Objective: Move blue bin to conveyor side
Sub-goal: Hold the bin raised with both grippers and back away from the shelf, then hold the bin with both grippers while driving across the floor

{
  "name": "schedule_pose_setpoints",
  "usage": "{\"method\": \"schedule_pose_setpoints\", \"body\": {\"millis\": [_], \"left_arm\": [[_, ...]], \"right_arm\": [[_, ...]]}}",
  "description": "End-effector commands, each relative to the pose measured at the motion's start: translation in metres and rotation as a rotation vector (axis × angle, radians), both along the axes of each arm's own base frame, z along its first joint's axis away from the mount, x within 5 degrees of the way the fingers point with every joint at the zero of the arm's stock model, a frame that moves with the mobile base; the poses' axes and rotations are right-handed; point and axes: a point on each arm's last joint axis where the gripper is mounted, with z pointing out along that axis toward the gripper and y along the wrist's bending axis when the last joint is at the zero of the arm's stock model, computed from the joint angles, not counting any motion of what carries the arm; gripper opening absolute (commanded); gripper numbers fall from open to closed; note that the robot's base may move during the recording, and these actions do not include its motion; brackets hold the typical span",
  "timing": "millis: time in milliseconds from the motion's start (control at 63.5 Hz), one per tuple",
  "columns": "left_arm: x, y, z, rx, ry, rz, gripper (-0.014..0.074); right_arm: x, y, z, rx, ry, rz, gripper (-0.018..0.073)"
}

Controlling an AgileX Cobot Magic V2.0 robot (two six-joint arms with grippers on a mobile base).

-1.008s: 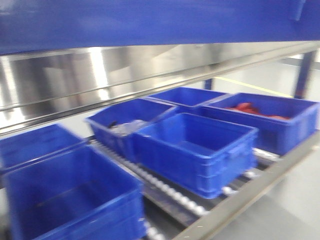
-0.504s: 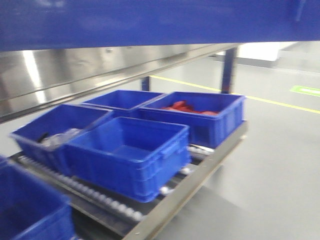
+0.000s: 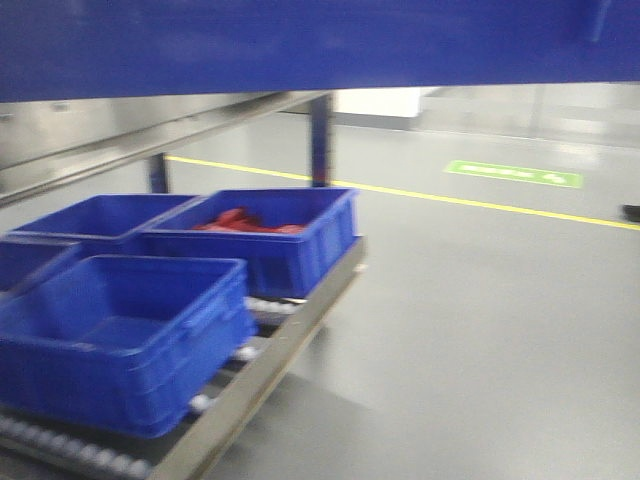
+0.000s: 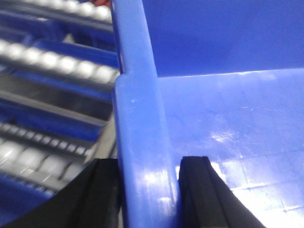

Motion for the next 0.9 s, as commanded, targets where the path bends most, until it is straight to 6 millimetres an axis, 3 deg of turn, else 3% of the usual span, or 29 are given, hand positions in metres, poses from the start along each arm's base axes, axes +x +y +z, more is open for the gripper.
{"method": "schedule_pose_setpoints", "body": {"millis": [0,882], "left_arm": [[-0.0057,-0.0023,0.0151,-0.010,-0.121,-0.013,-0.0018],[-0.0057,-0.0023,0.0151,-0.010,-0.121,-0.013,-0.0018]], "right_arm": [[-0.0028,-0.0032,0.0145,0.007,-0.126,-0.002,-0.0070],[-0.0028,-0.0032,0.0145,0.007,-0.126,-0.002,-0.0070]]}}
